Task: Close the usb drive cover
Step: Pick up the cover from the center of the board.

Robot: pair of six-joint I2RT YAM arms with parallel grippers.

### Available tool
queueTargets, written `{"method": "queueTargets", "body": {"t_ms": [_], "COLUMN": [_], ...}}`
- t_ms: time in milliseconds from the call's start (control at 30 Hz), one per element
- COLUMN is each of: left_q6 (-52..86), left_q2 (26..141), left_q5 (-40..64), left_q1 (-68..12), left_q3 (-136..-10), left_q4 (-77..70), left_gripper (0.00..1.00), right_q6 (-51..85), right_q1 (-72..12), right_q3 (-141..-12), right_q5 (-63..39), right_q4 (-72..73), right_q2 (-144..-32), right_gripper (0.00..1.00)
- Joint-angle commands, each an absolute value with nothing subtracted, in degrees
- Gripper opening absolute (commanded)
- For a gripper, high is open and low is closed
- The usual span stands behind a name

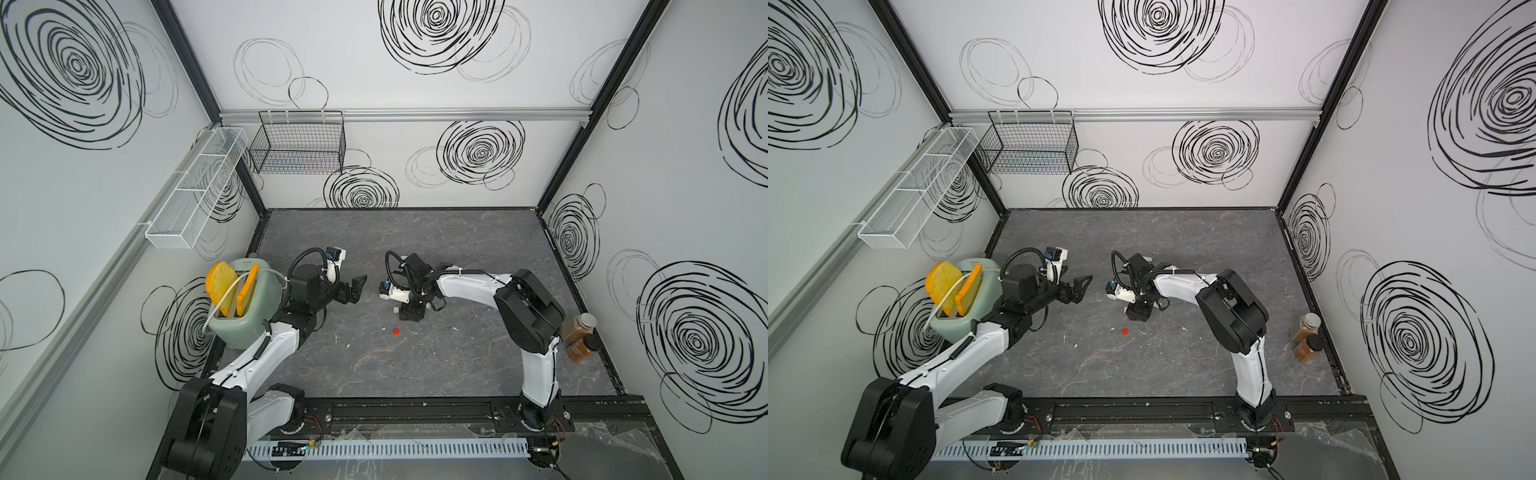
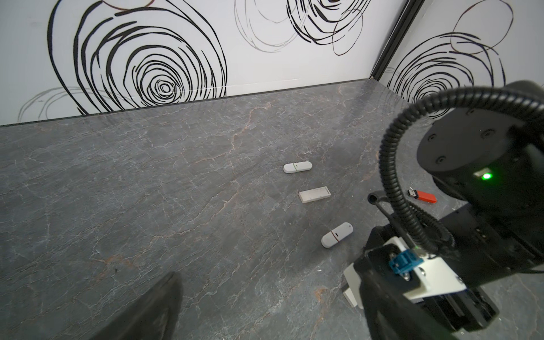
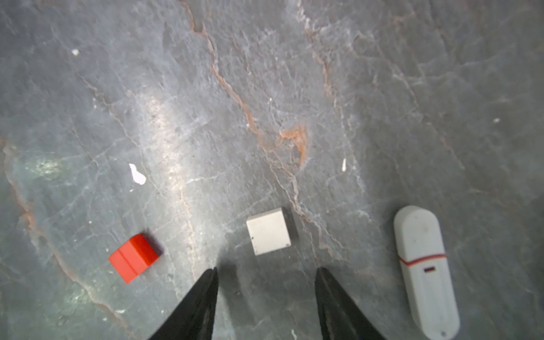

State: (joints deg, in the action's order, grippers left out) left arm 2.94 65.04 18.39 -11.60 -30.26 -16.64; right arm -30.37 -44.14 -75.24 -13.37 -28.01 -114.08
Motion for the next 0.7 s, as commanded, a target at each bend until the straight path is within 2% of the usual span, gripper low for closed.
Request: {"method": "queueTargets", "body": {"t_ms": [0,667], "left_q6": [2.8,3.0], "left_q2": [64.4,64.5], "left_q5": [19.4,18.9], "left_q1": [-11.2,-10.9], "left_q3": [-29.6,-30.1], "left_q4": [-19.5,-18.8], "left_gripper": [0.98,0.98], "right_q6": [-31.3,-31.7], "right_q1": [-44.6,-46.5], "right_q3": [-76.7,-77.2], "right_q5": [-14.3,-14.2], "right_q4": [-30.6,-31.5], "right_q2": [-116.0,-117.9], "right_gripper": [0.54,0.39]}}
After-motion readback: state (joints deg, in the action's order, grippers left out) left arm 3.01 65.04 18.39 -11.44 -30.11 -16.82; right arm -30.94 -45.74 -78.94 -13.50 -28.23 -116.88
